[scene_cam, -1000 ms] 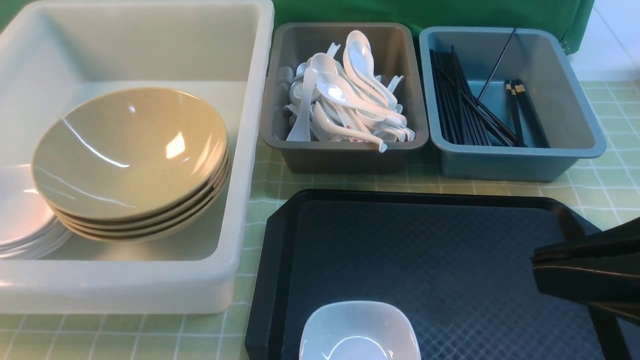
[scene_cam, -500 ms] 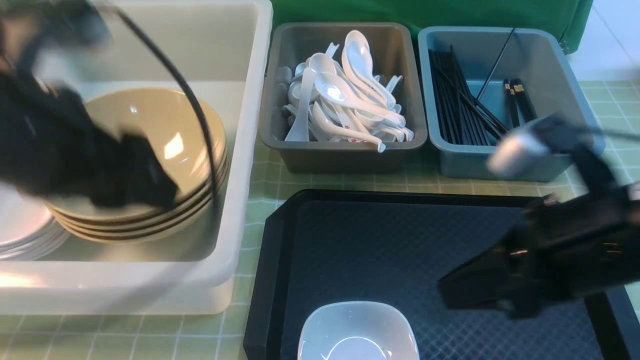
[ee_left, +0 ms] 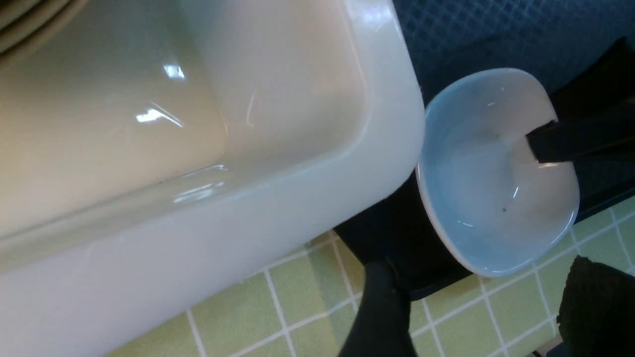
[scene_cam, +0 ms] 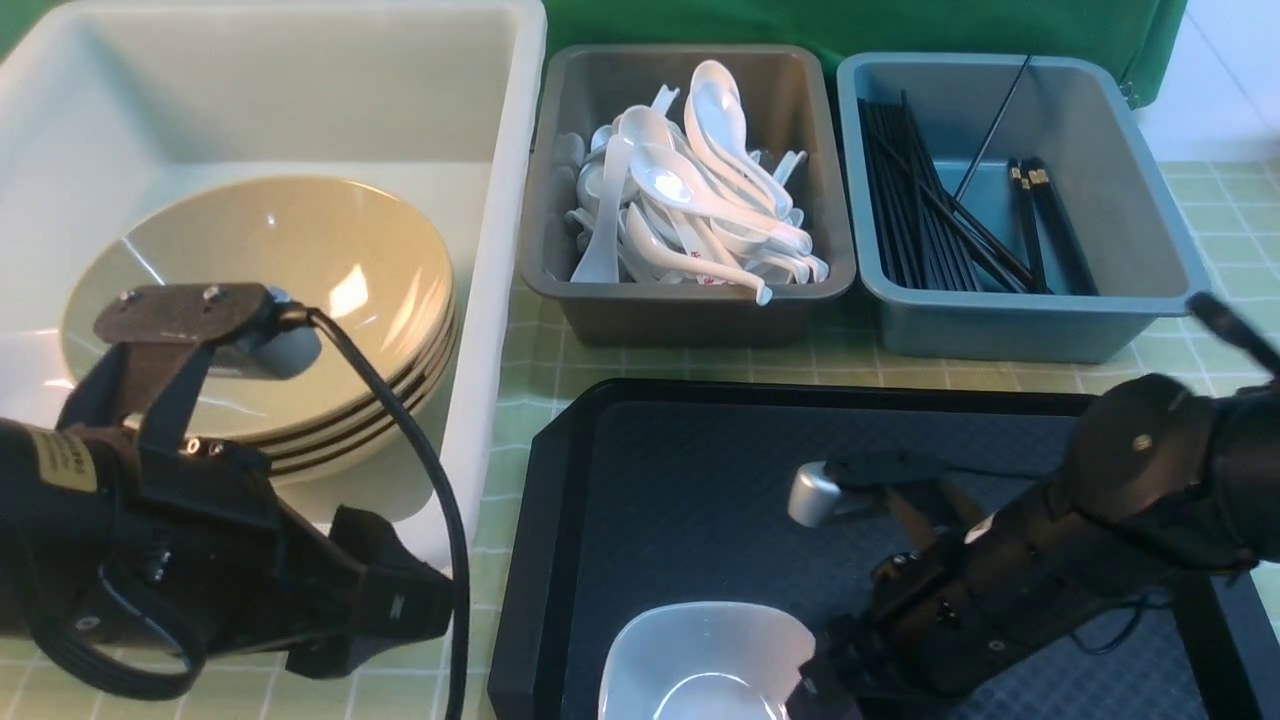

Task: On green table put chopsticks spoon bowls plates into blue grey white boxes.
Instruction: 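Reach for and grasp the small white dish on the black tray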

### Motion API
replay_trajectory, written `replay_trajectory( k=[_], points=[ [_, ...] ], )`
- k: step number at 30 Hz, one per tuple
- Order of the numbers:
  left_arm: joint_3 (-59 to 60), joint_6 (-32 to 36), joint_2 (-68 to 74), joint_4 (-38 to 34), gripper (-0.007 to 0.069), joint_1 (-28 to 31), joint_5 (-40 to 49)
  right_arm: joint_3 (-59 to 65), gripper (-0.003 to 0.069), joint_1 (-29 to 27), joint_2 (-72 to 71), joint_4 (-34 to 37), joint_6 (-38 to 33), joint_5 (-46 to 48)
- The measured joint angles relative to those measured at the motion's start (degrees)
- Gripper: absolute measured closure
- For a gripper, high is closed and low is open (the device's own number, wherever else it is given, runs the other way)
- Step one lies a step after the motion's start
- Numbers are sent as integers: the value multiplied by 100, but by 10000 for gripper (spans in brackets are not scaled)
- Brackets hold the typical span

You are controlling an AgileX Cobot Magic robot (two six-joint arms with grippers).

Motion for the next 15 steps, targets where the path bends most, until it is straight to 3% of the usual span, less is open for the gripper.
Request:
replay_trajectory(
  k=[2, 6, 8, 11, 15],
  points=[
    [0, 0, 0, -41, 208, 0, -46, -19, 351, 0, 59, 205, -279, -7],
    [0, 0, 0, -168, 208, 0, -132, -21, 526, -53, 144, 647, -711, -65],
    [0, 0, 0, -208, 208, 0, -162, -15, 578, -147, 125, 789, -761, -8],
    [0, 0, 0, -245, 208, 0, -184, -15, 605, -384, -5, 839, -874, 125],
    [2, 0, 0, -364, 208, 0, -232, -15, 615, -1115, -334, 620, -1053, 45]
  ],
)
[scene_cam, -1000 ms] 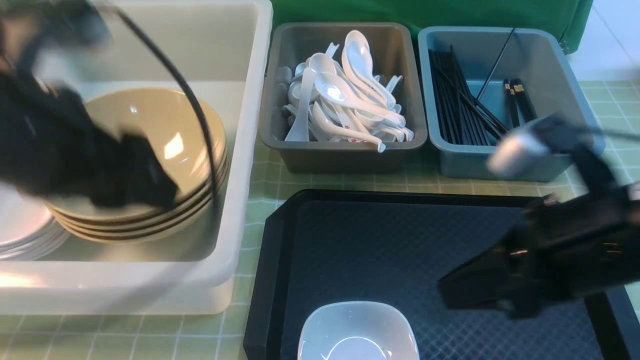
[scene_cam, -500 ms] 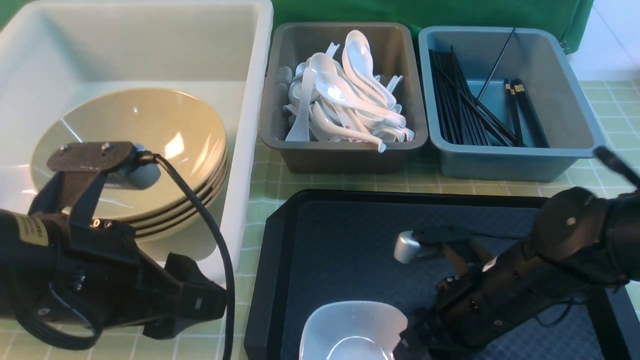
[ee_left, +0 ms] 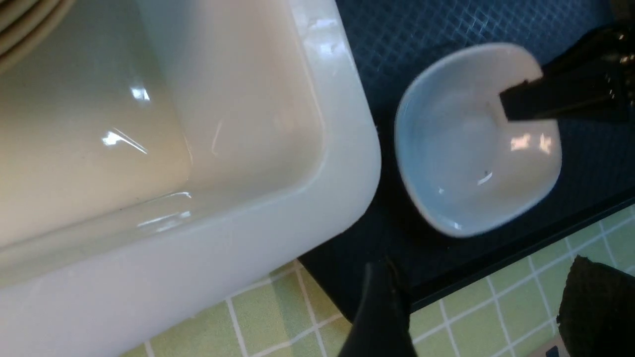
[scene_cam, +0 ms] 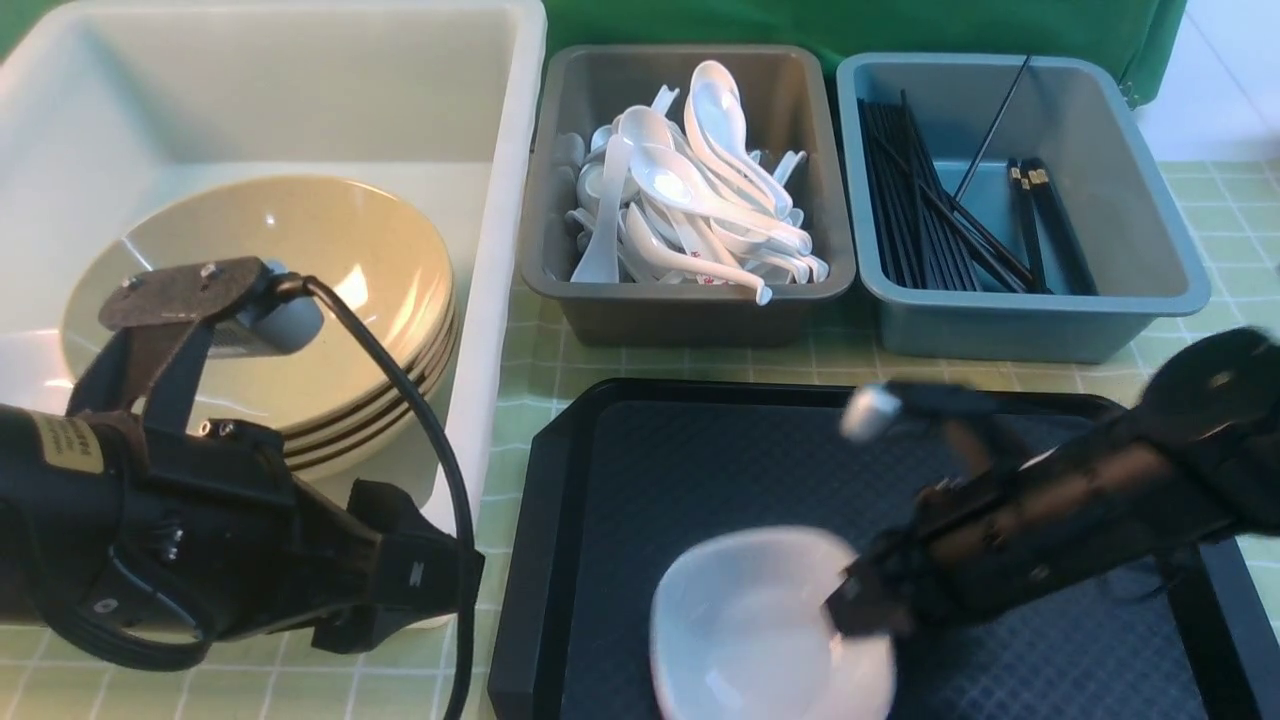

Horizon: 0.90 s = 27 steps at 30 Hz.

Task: On green table put chopsticks spoon bowls plates into blue grey white boxes.
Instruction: 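Reach for and grasp the small white dish on the black tray, then place the white bowl down on the black tray with the right gripper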

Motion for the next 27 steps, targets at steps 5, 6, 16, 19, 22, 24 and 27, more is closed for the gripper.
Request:
replay_trajectory(
  k=[5, 6, 16, 19, 22, 24, 27],
  points=[
    [0, 0, 0, -143, 208, 0, -164, 11, 615, -622, -95, -243, -67, -57],
    [0, 0, 0, -176, 208, 0, -248, 24, 615, -728, -66, -298, -67, -96],
    [0, 0, 0, -404, 208, 0, -780, 37, 511, -787, 156, -353, -28, -249],
    [0, 0, 0, -422, 208, 0, -816, 37, 374, -787, 174, -394, -28, -261],
    [0, 0, 13, -441, 208, 0, -835, 37, 272, -787, 116, -428, -44, -261],
    [0, 0, 73, -487, 208, 0, -824, 37, 221, -787, -64, -481, -47, -255],
    [0, 15, 226, -609, 208, 0, -701, 37, 182, -787, -458, -587, -47, -232]
  ],
)
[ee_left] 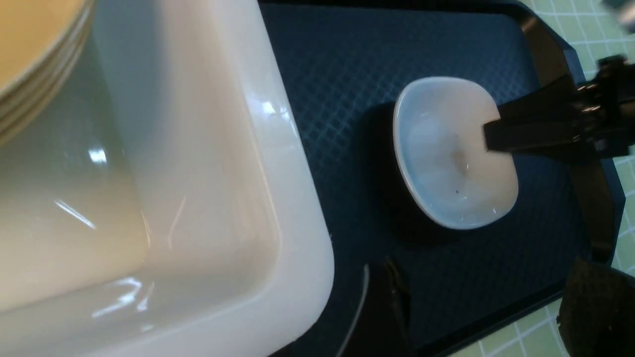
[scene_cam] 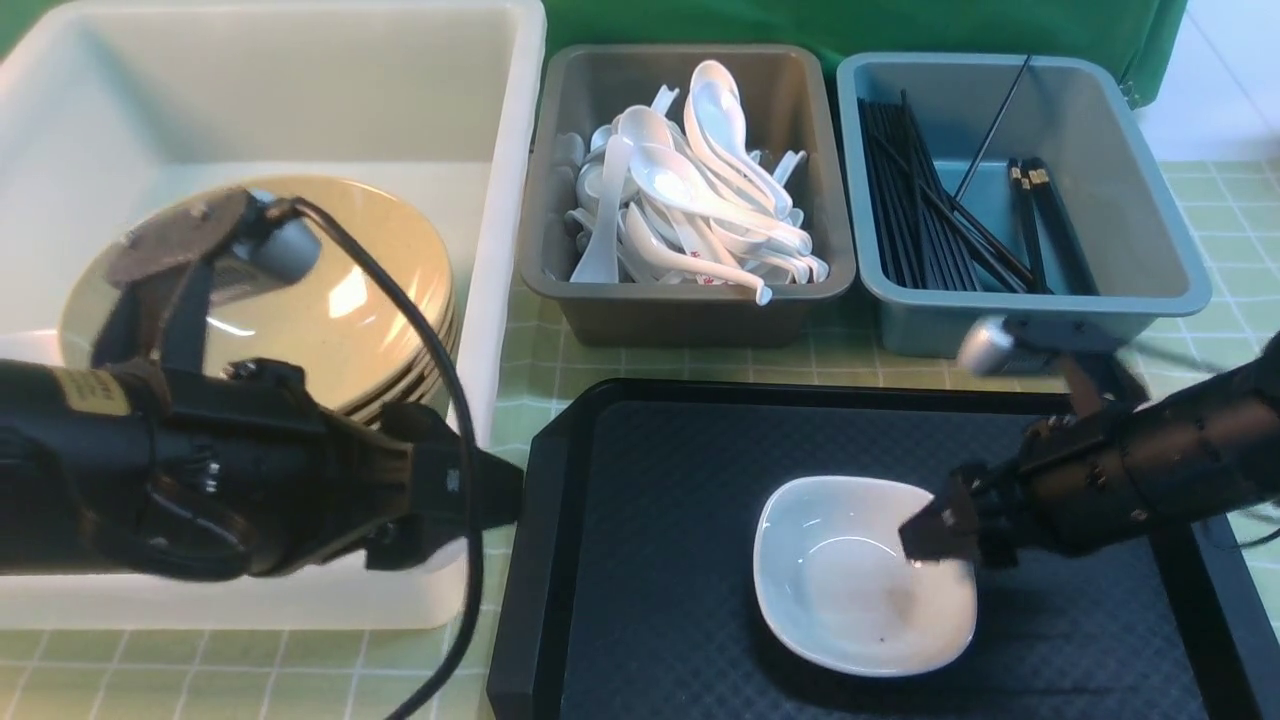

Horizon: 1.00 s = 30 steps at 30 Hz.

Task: On green table put chopsticks spoon bowls plates into blue grey white boxes.
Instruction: 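Place the white bowl down on the black tray with the right gripper, then grasp the small white bowl on the black tray by its rim with the left gripper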

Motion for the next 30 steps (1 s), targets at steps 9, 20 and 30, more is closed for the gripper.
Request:
replay_trajectory(
  k=[9, 20, 30],
  points=[
    [-866, 1318, 1276, -819, 208, -10, 1141, 0, 160, 0, -2206, -311, 313, 1618],
    [-2955, 600, 3949, -205, 208, -1213, 1338, 9, 160, 0, -4232, -1815, 1610, 2372],
    [-4256, -101, 5925, 231, 208, -1392, 1301, 9, 160, 0, -4565, -2223, 1808, 2725]
  ],
)
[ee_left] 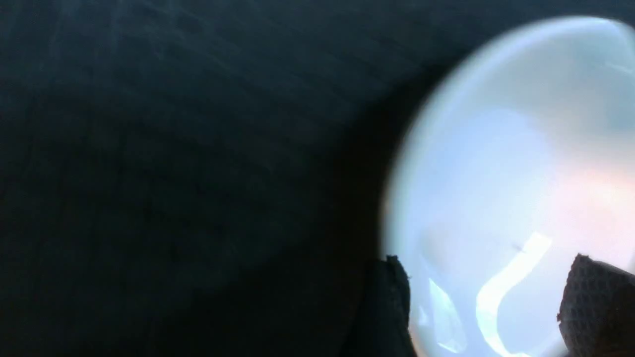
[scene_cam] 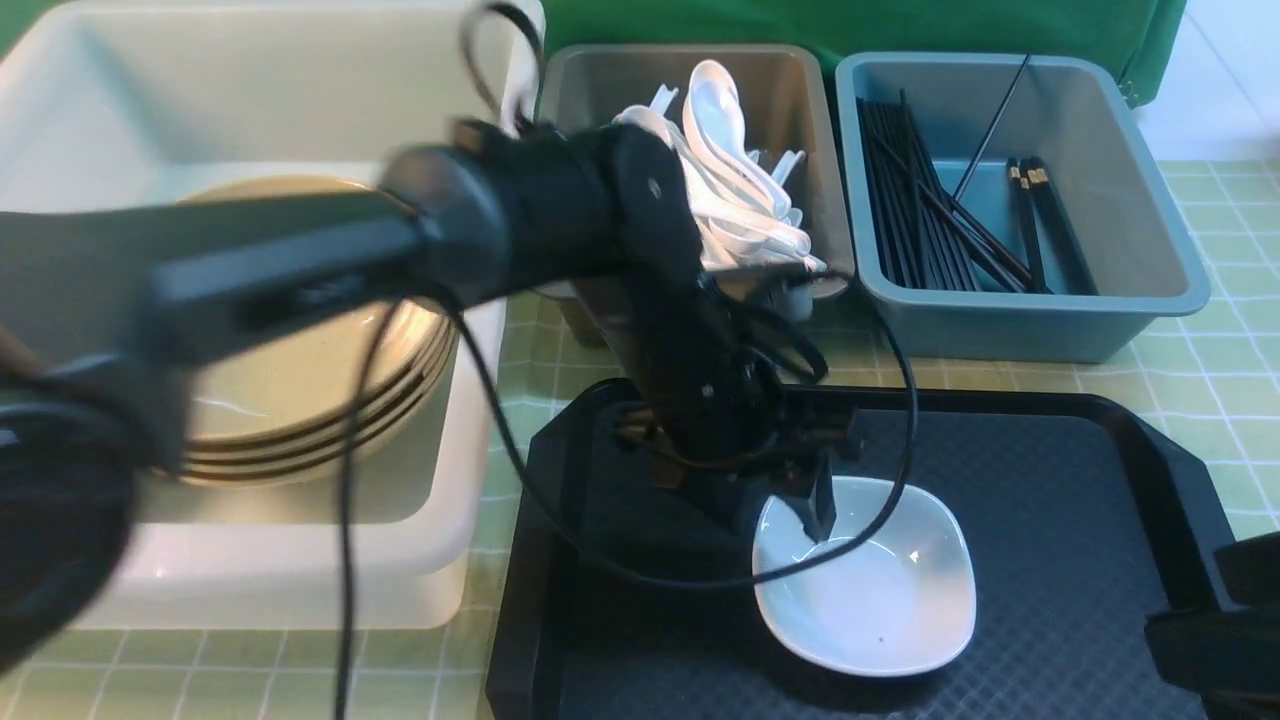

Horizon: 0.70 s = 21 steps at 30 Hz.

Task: On green table put chopsticks spoon bowls plates into blue grey white boxes.
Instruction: 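Grasp the small white bowl on the black tray by its rim with the left gripper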

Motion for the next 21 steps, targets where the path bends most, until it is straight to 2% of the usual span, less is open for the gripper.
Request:
replay_trajectory(
  k=[7, 9, 10, 12, 13, 15, 17, 21],
  points=[
    [-81, 539, 469, -304, 216, 16, -14, 0, 160, 0, 0, -4, 0, 18],
    [-95, 788, 511, -499, 265, 16, -14, 0, 160, 0, 0, -11, 10, 25],
    [-95, 843, 545, -553, 344, 16, -14, 0, 160, 0, 0, -11, 16, 25],
    [-95, 863, 560, -558, 413, 28, -19, 0, 160, 0, 0, -11, 16, 25],
    [-95, 880, 587, -563, 500, 43, -21, 0, 160, 0, 0, -11, 16, 25],
    [-95, 926, 594, -616, 578, 103, -14, 0, 160, 7, 0, 0, -133, -6],
    [-95, 989, 573, -767, 608, 182, 62, 0, 160, 75, 0, 26, -500, -66],
    [-48, 1166, 160, -697, 610, 391, 288, -53, 171, 388, 0, 503, -1565, -145]
  ],
)
